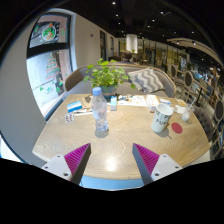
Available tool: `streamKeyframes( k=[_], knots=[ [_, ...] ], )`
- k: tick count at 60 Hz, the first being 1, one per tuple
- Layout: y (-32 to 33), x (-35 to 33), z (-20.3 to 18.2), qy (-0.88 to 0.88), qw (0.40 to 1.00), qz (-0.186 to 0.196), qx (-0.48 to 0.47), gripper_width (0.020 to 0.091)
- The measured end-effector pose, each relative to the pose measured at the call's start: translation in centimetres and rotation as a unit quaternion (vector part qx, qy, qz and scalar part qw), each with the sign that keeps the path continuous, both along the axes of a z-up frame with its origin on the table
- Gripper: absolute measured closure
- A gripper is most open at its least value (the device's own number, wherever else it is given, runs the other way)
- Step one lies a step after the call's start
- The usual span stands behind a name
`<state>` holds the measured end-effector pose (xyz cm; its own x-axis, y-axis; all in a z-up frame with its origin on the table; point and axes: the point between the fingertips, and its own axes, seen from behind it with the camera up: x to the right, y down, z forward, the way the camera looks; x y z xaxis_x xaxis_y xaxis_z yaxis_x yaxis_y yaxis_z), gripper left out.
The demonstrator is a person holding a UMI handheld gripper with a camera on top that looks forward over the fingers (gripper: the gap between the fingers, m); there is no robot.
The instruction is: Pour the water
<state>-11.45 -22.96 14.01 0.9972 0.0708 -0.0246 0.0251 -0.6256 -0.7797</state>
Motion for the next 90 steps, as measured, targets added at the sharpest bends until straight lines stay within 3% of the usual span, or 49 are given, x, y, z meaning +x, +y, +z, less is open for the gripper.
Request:
streamKeyframes(
  k=[9, 27, 32, 41, 45, 50, 59, 64, 75, 82, 90],
  knots=[
    [5.0, -5.4, -0.8, 0.022, 0.999, 0.012, 0.026, 0.0244],
    [17.8, -7.2, -4.0, 0.032, 0.995, -0.032, 0.084, 0.0250],
    [20.6, -6.9, -5.1, 0.028, 0.994, -0.039, 0.097, 0.0280],
    [23.1, -7.0, -6.2, 0.023, 0.992, -0.037, 0.118, 0.0429],
    [23.7, -7.1, -5.9, 0.022, 0.990, -0.034, 0.133, 0.0569],
    [23.8, -7.0, -5.7, 0.017, 0.989, -0.032, 0.140, 0.0610],
    [23.6, -6.9, -5.7, 0.023, 0.990, -0.035, 0.133, 0.0754],
    [23.3, -6.8, -5.5, 0.024, 0.991, -0.032, 0.127, 0.0756],
    [22.6, -7.0, -2.2, 0.066, 0.989, -0.020, 0.128, 0.0758],
    [22.1, -6.9, 3.2, 0.193, 0.973, -0.039, 0.123, 0.0759],
    [22.1, -5.1, 9.3, 0.383, 0.915, -0.053, 0.118, 0.0758]
  ],
)
